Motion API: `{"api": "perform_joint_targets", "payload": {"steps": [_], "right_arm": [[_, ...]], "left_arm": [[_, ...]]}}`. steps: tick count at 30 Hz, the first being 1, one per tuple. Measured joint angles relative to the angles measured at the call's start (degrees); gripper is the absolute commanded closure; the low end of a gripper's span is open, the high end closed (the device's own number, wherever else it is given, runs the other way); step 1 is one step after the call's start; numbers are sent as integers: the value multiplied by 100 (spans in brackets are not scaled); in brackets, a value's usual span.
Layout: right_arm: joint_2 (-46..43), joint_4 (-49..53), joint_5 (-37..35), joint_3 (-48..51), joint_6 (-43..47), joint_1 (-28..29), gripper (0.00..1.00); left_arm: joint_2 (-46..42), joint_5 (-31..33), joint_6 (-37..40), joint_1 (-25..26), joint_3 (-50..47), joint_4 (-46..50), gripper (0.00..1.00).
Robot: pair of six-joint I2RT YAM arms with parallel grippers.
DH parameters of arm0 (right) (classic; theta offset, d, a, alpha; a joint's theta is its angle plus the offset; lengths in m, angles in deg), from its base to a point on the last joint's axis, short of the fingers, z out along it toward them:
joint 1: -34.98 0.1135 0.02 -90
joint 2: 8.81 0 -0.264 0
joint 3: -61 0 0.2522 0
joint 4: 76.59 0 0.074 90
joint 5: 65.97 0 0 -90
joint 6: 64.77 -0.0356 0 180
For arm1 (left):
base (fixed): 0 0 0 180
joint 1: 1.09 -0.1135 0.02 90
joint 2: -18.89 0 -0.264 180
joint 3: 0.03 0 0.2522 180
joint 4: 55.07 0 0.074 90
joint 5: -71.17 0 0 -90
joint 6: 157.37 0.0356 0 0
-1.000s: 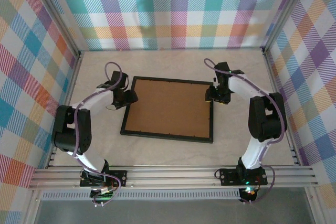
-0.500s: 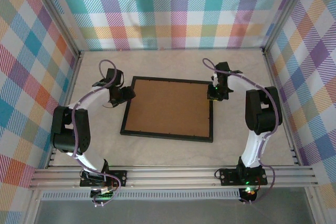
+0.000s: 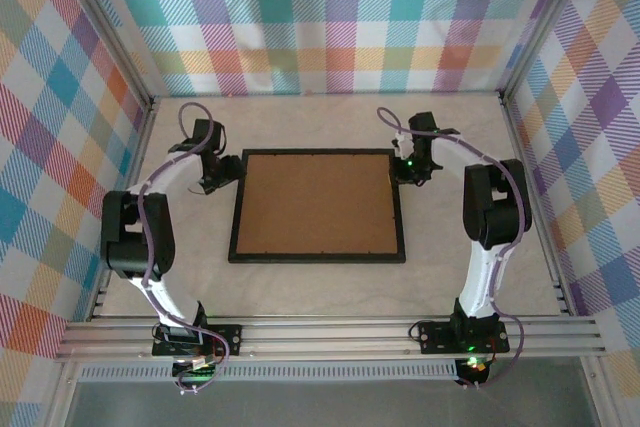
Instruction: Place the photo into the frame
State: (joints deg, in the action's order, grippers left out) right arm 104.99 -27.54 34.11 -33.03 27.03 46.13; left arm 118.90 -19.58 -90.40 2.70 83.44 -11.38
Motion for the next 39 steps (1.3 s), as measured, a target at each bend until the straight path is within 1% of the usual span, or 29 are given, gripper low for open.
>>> {"api": "perform_joint_targets", "payload": {"steps": [2, 7, 13, 20, 25, 34, 39], "right_arm": [[136, 87, 79, -199, 181, 0, 84], [511, 249, 221, -750, 511, 4, 83], [750, 442, 262, -1128, 688, 4, 80], [767, 476, 260, -1158, 761, 4, 80], [767, 481, 260, -1161, 769, 4, 79], [767, 479, 262, -1158, 767, 7, 79], [769, 474, 262, -1158, 765, 11, 79]], "left_arm": [[151, -7, 42, -15, 131, 22, 30], [181, 17, 105, -17, 138, 229, 30], [181, 39, 142, -20, 50, 435, 32], [181, 37, 142, -20, -275, 621, 32], [61, 50, 138, -20, -455, 575, 32], [42, 144, 140, -31, -452, 575, 32], [44, 39, 144, -63, -442, 518, 32]]}}
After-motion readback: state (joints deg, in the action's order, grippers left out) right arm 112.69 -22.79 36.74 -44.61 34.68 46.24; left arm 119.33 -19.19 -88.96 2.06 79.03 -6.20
